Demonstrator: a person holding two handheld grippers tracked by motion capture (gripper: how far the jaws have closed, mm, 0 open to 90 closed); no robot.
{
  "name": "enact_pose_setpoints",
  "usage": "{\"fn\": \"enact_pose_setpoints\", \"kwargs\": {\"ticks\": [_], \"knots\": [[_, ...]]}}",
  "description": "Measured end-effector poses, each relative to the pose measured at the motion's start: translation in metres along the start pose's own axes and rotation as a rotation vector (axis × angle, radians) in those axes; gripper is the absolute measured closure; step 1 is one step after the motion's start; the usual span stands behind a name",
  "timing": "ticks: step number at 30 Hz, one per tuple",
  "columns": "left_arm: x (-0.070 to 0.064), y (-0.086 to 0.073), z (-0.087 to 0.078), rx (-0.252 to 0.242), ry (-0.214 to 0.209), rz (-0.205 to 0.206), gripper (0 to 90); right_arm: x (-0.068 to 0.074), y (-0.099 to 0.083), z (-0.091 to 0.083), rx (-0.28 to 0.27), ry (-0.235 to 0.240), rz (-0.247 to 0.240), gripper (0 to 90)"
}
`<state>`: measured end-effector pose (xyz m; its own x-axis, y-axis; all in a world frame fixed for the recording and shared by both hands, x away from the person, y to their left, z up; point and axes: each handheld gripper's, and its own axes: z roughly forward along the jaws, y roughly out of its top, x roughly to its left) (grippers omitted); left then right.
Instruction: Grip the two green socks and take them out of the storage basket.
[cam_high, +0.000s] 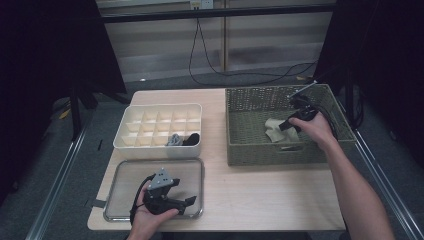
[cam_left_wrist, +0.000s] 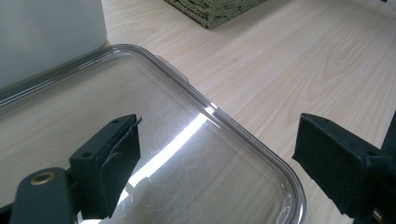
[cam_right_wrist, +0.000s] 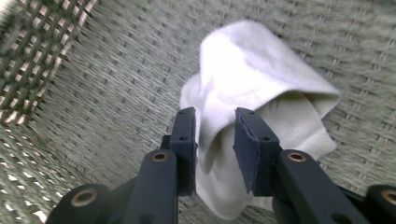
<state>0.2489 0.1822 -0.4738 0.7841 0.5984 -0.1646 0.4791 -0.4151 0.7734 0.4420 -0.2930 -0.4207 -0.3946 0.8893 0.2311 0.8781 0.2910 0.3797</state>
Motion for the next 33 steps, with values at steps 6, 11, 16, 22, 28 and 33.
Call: {"fn": "enact_pose_setpoints", "kwargs": {"ticks": [6, 11, 16, 22, 28, 33], "knots": [[0.001, 0.000, 0.000, 0.009, 0.005, 0.003, 14.0, -0.001, 0.002, 0.002, 0.017, 0.015, 0.007, 72.8], [0.001, 0.000, 0.000, 0.009, 0.006, 0.004, 14.1, 0.001, 0.002, 0.002, 0.020, 0.024, -0.013, 82.8], [0.002, 0.000, 0.000, 0.006, 0.009, -0.004, 14.1, 0.003, 0.002, 0.000, -0.006, 0.047, -0.029, 88.2], [0.002, 0.000, 0.000, 0.005, 0.009, -0.004, 14.0, 0.006, 0.003, -0.003, -0.049, 0.061, -0.025, 89.2], [0.003, 0.000, -0.001, -0.001, 0.006, -0.008, 14.1, 0.009, 0.003, -0.011, -0.103, 0.116, -0.012, 89.5], [0.003, 0.000, -0.001, 0.003, 0.008, -0.006, 14.0, 0.009, 0.001, -0.021, -0.179, 0.150, -0.005, 89.7]]}}
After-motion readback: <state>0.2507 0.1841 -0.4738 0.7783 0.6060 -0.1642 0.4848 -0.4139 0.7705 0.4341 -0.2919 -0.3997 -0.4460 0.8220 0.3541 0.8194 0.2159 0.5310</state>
